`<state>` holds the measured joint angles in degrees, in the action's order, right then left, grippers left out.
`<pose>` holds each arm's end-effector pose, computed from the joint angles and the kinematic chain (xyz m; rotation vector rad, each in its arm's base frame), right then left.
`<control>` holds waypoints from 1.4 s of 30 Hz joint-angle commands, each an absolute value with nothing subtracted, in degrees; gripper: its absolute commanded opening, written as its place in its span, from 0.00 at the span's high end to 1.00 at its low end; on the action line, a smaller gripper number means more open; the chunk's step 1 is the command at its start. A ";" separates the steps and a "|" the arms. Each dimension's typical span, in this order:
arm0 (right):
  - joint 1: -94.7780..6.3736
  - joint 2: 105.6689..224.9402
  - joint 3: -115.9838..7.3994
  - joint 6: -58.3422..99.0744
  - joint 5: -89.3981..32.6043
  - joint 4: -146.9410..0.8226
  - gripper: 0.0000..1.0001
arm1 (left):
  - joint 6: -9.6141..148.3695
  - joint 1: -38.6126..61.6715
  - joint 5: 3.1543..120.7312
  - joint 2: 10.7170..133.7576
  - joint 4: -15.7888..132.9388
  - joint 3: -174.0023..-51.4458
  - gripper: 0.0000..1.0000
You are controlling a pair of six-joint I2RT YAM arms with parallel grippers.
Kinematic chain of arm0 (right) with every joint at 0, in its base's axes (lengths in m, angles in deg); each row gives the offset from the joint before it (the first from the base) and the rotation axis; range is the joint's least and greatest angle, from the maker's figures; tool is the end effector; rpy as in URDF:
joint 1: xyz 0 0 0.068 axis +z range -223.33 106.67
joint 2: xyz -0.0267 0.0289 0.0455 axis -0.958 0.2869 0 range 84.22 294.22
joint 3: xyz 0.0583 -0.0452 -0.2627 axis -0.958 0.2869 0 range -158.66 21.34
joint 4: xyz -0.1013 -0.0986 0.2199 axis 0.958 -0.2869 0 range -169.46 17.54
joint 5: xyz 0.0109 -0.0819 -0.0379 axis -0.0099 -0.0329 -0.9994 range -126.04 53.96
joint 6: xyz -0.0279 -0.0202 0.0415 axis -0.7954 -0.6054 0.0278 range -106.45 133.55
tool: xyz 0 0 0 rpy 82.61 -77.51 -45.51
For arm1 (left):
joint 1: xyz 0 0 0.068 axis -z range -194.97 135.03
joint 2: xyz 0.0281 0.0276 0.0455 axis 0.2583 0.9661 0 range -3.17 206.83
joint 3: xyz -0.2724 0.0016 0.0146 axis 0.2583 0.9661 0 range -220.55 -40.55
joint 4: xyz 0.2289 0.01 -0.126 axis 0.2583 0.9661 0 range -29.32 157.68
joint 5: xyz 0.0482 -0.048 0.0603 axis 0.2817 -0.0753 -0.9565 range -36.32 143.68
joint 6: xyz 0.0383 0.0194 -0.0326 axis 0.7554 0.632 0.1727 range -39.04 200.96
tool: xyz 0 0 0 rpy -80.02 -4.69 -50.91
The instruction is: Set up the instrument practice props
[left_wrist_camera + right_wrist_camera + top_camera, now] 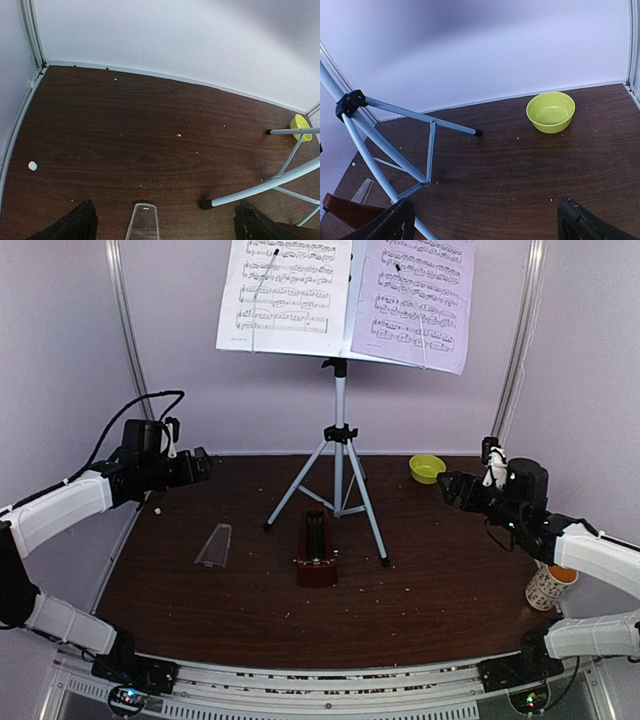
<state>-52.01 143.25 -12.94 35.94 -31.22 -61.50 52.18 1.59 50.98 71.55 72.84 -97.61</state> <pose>0.2207 0.0892 0.2657 -0.0438 1.8534 0.6134 0.2853 -0.0831 0.2965 -0.2544 2.1044 -0.4272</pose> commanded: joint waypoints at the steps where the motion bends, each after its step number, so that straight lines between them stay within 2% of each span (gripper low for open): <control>1: -52.96 145.64 -10.91 37.41 -26.45 -60.39 0.00 | 52.92 1.29 53.55 73.27 71.12 -97.33 0.02; 18: -52.86 152.93 -6.04 38.39 -21.51 -53.27 0.00 | 52.14 1.29 56.72 78.07 70.83 -94.12 0.02; 42: -52.55 151.55 -4.32 37.87 -22.22 -52.05 0.00 | 50.71 1.29 53.63 76.37 68.30 -90.56 0.02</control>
<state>-52.62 152.63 -4.85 37.93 -22.34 -53.37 51.44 1.59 54.76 77.12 70.59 -90.79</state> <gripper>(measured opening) 0.999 0.978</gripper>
